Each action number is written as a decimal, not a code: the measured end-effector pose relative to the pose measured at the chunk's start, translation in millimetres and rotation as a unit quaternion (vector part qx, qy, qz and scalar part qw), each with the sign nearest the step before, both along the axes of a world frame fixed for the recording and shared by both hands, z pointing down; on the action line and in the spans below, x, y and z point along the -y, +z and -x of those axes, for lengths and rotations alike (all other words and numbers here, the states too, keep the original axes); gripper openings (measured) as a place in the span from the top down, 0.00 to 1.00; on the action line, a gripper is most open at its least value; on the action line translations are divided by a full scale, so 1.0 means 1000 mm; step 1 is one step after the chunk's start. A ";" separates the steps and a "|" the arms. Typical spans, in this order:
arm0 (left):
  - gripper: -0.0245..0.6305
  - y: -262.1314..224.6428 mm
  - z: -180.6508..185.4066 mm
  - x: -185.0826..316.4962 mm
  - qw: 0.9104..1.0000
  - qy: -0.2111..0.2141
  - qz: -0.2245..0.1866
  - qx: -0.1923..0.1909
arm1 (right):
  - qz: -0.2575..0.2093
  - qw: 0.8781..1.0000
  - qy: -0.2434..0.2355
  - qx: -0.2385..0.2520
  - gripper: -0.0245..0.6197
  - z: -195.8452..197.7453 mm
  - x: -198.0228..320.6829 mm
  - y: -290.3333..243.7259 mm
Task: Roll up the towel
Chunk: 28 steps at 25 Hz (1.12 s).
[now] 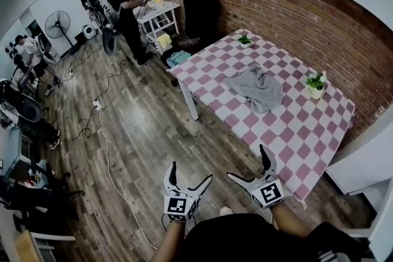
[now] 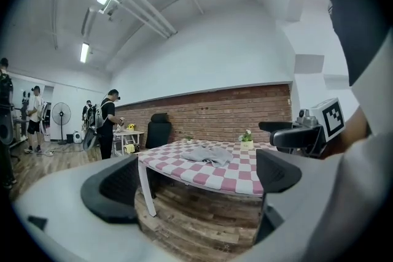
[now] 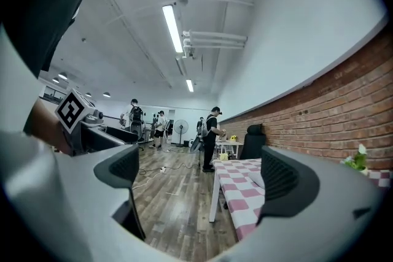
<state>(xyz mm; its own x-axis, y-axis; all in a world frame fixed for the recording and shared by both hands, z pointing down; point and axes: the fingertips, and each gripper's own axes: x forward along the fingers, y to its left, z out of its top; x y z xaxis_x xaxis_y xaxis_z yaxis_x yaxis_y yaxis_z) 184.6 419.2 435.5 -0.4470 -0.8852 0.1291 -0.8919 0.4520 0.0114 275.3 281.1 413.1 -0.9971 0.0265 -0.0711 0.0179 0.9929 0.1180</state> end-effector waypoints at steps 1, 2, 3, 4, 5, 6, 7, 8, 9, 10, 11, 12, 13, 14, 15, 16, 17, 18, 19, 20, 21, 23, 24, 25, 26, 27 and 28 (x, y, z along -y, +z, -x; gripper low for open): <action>0.06 0.000 0.005 0.008 1.000 0.001 0.001 -0.001 | -0.003 1.000 0.001 -0.001 0.05 0.004 0.007 0.001; 0.06 0.001 0.008 0.015 1.000 0.003 0.003 -0.002 | -0.005 1.000 0.002 -0.002 0.05 0.007 0.013 0.002; 0.06 0.002 0.011 0.022 1.000 0.007 0.005 -0.002 | -0.004 1.000 0.004 -0.004 0.05 0.009 0.019 0.004; 0.06 0.002 0.013 0.028 1.000 0.010 0.007 -0.003 | 0.001 1.000 0.007 -0.006 0.05 0.011 0.026 0.006; 0.06 0.003 0.016 0.035 1.000 0.013 0.008 -0.003 | 0.011 1.000 0.011 -0.008 0.05 0.013 0.033 0.009; 0.06 0.004 0.020 0.041 1.000 0.017 0.010 -0.004 | 0.024 1.000 0.016 -0.008 0.05 0.014 0.041 0.011; 0.06 0.004 0.023 0.046 1.000 0.020 0.011 -0.005 | 0.037 0.999 0.021 -0.009 0.05 0.017 0.049 0.014; 0.06 0.005 0.027 0.051 1.000 0.023 0.012 -0.006 | 0.048 0.998 0.027 -0.011 0.05 0.019 0.056 0.016; 0.06 0.006 0.032 0.056 1.000 0.027 0.013 -0.007 | 0.054 0.998 0.032 -0.013 0.05 0.023 0.062 0.018; 0.06 0.008 0.037 0.061 0.999 0.030 0.015 -0.008 | 0.057 0.998 0.037 -0.015 0.05 0.028 0.068 0.021; 0.06 0.011 0.044 0.066 0.999 0.031 0.016 -0.010 | 0.059 0.997 0.043 -0.016 0.05 0.033 0.075 0.023; 0.06 0.013 0.051 0.071 0.999 0.032 0.018 -0.014 | 0.061 0.997 0.049 -0.017 0.05 0.038 0.081 0.026; 0.06 0.016 0.059 0.076 0.999 0.033 0.018 -0.018 | 0.062 0.996 0.054 -0.018 0.05 0.043 0.088 0.028; 0.06 0.018 0.067 0.081 0.999 0.035 0.017 -0.020 | 0.063 0.996 0.059 -0.020 0.05 0.049 0.094 0.031; 0.06 0.019 0.074 0.087 0.999 0.038 0.017 -0.021 | 0.064 0.996 0.063 -0.022 0.05 0.056 0.100 0.035; 0.06 0.020 0.083 0.093 0.999 0.043 0.016 -0.020 | 0.065 0.995 0.067 -0.025 0.05 0.063 0.106 0.038; 0.06 0.020 0.091 0.100 0.998 0.049 0.016 -0.019 | 0.065 0.995 0.071 -0.027 0.05 0.071 0.111 0.040; 0.06 0.021 0.099 0.107 0.998 0.055 0.016 -0.018 | 0.065 0.995 0.076 -0.030 0.05 0.079 0.117 0.042; 0.06 0.022 0.108 0.114 0.998 0.063 0.017 -0.020 | 0.066 0.994 0.083 -0.034 0.05 0.086 0.123 0.043; 0.06 0.023 0.116 0.121 0.997 0.071 0.018 -0.022 | 0.068 0.993 0.092 -0.037 0.05 0.092 0.128 0.045; 0.06 0.023 0.124 0.128 0.996 0.079 0.020 -0.025 | 0.071 0.991 0.102 -0.039 0.05 0.098 0.133 0.046; 0.06 0.023 0.142 0.143 0.995 0.096 0.024 -0.029 | 0.077 0.989 0.118 -0.045 0.05 0.110 0.144 0.049; 0.06 0.023 0.151 0.151 0.994 0.104 0.027 -0.029 | 0.079 0.988 0.126 -0.049 0.05 0.117 0.149 0.051; 0.07 0.024 0.161 0.159 0.993 0.114 0.032 -0.029 | 0.081 0.986 0.133 -0.051 0.05 0.124 0.155 0.052; 0.07 0.025 0.170 0.167 0.991 0.123 0.037 -0.030 | 0.083 0.985 0.140 -0.054 0.05 0.132 0.162 0.055; 0.07 0.026 0.180 0.175 0.990 0.132 0.041 -0.031 | 0.086 0.984 0.146 -0.058 0.05 0.140 0.168 0.058; 0.07 0.028 0.189 0.183 0.989 0.139 0.045 -0.032 | 0.089 0.982 0.153 -0.064 0.05 0.146 0.174 0.062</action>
<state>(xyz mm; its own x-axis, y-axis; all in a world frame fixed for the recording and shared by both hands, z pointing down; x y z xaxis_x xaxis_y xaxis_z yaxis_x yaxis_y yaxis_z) -3.9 236.4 463.0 -0.1756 -0.9567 0.2323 -0.9807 0.1906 0.0434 128.9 107.3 474.6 -0.9578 -0.2764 0.0795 -0.2803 0.9590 -0.0424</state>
